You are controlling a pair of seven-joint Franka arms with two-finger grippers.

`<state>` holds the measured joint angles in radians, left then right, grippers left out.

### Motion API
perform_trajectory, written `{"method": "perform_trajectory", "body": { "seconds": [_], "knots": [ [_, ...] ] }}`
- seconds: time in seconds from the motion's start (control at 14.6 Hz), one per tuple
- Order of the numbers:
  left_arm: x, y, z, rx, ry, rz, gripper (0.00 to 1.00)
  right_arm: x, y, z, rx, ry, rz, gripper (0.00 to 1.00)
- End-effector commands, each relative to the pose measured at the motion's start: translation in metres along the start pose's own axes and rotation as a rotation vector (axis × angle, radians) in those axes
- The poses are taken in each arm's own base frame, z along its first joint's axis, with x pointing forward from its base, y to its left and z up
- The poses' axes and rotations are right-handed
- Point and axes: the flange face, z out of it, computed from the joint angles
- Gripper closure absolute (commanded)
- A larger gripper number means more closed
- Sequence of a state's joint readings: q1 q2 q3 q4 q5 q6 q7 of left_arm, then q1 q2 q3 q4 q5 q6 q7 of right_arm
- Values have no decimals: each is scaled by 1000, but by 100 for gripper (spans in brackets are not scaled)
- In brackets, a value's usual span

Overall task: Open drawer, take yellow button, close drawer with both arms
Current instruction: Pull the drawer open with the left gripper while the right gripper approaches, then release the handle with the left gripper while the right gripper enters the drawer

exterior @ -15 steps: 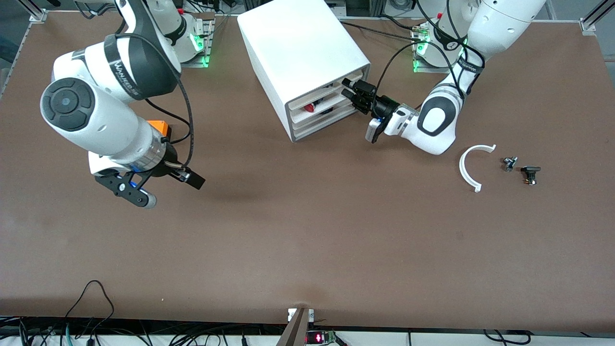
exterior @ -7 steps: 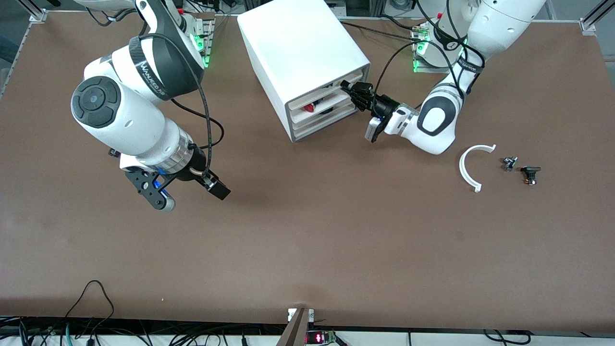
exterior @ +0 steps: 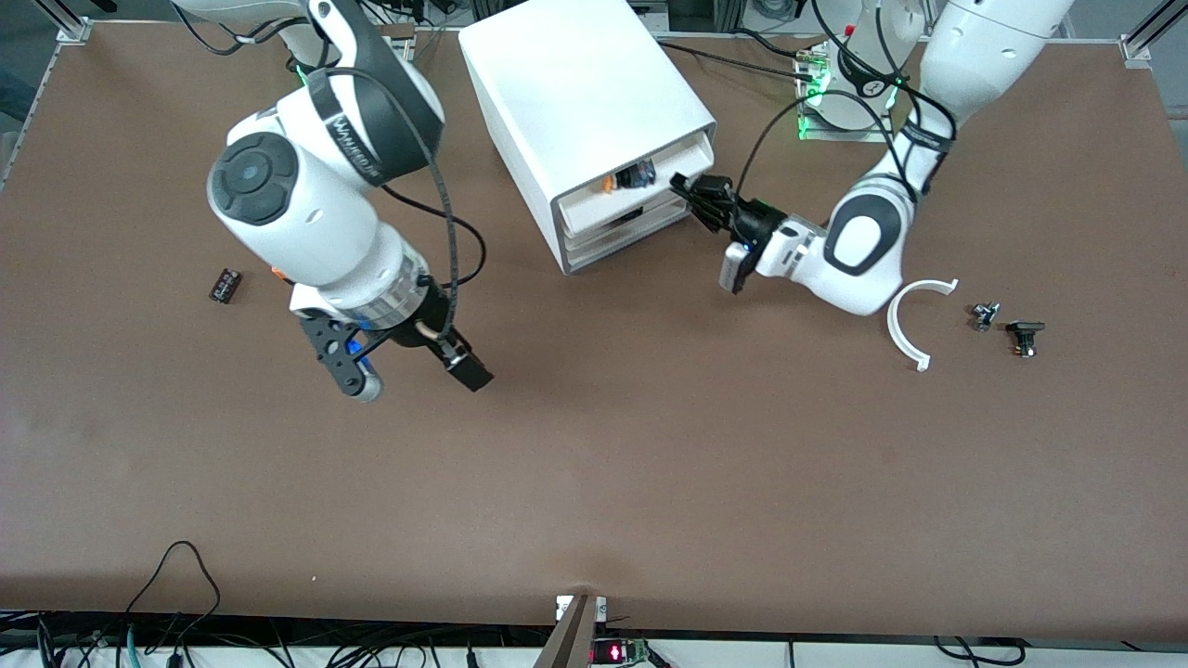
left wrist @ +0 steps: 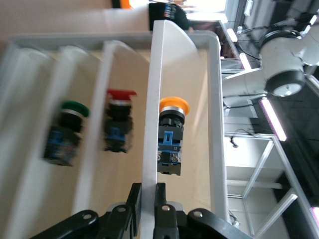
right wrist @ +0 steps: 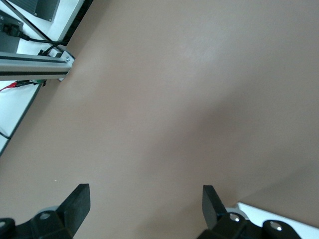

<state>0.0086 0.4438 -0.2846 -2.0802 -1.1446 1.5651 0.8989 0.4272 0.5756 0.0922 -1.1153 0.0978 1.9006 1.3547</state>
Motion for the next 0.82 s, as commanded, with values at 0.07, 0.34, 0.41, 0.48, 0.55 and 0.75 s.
{"method": "perform_trajectory", "body": {
  "seconds": [0.07,0.34,0.41,0.48,0.55,0.75],
  "knots": [
    [32,-15,-67,60,21,-34,100,-35,-17,3,49,-14,68,0],
    [37,-16,-72,60,28,-27,88,-92,-31,22,97,-36,142,0],
    [37,-15,-74,64,29,-21,1,-107,-33,27,100,-42,153,0],
    [37,-13,-78,71,32,-19,0,-121,-33,30,100,-49,170,0],
    [37,-8,-82,78,37,-14,0,-137,-33,35,93,-56,181,0],
    [49,26,-95,99,3,-115,0,-190,-30,45,67,-76,207,0]
  ]
}}
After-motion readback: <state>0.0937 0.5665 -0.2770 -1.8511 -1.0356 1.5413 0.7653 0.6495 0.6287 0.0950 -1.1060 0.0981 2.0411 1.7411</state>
